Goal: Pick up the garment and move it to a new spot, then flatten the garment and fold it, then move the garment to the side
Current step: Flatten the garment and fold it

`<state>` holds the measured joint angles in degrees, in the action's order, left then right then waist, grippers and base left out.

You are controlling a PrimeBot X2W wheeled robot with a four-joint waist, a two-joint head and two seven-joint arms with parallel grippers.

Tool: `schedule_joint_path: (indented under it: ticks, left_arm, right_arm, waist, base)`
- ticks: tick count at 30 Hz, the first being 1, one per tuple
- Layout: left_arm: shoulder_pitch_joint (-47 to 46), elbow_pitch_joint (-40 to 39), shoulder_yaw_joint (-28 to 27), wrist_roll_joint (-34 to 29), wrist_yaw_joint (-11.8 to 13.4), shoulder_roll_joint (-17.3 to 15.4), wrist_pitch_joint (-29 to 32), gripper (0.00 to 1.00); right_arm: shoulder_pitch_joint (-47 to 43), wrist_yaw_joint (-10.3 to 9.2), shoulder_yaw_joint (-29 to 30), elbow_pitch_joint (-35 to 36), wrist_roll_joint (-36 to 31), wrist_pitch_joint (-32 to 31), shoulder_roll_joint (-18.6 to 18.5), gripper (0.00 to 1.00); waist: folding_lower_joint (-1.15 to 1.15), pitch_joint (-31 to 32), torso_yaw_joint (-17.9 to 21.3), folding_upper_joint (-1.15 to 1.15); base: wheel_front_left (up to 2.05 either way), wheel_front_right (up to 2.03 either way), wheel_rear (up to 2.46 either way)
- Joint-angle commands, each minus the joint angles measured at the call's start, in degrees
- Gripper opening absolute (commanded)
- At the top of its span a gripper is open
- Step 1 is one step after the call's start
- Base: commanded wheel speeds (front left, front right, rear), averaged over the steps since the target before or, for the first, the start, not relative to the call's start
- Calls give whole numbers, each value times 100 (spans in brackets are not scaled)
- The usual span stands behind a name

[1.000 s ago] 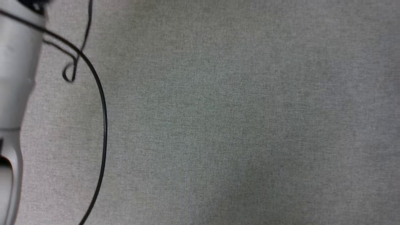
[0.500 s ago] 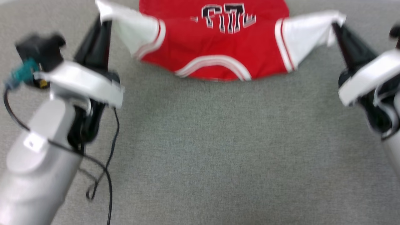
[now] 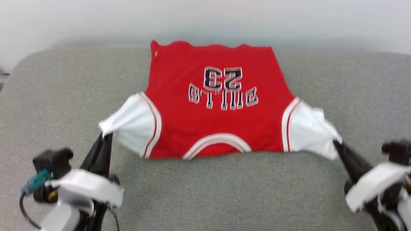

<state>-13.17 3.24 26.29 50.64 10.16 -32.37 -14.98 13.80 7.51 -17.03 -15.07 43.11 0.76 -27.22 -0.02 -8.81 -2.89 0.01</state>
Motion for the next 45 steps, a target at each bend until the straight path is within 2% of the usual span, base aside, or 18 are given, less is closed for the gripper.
schedule_joint_path:
  ticks: [1,10,19,25,30,32,33,39,45]
  left_arm:
    - [303,-91,-42,53,55,-56,-28,0]
    - [1473,-297,-169,215,270,-133,-27,0]
    - [2320,-278,-274,402,456,-165,-19,0]
    - [2637,-280,-328,343,455,-129,-26,0]
    - [2490,-305,-306,249,418,-48,-29,0]
    - [2418,-325,-298,189,416,-16,-29,0]
    - [2391,-342,-288,161,415,4,-30,0]
    - [2228,-442,-207,-46,440,153,-26,0]
    - [2048,-628,-295,-319,440,346,-26,0]
  right_arm:
    - [-411,-4,144,163,-85,-84,64,0]
    - [-2123,-5,968,858,-446,-669,329,0]
    - [-3303,-6,1346,1207,-694,-1017,587,0]
    - [-3746,-6,1528,1363,-742,-1234,640,0]
    - [-3623,-6,1663,1468,-748,-1303,762,0]
    - [-3519,-6,1846,1562,-738,-1293,786,46]
    - [-3469,-6,1898,1630,-751,-1314,783,100]
    - [-3092,-4,2154,2220,-877,-1414,685,100]
    - [-2093,-4,2489,2802,-1016,-1610,213,100]
  waist:
    - [2,201,-56,-1]
    - [2,521,-135,-1]
    - [2,733,-148,-1]
    - [2,801,-170,-1]
    - [2,827,-188,-1]
    - [2,829,-196,-1]
    - [2,826,-199,-1]
    - [2,765,-262,-1]
    - [2,516,-355,-1]
  base:
    - [0,0,0]
    - [0,0,0]
    - [0,0,0]
    - [0,0,0]
    - [0,0,0]
    - [0,0,0]
    - [0,0,0]
    - [0,0,0]
    - [0,0,0]
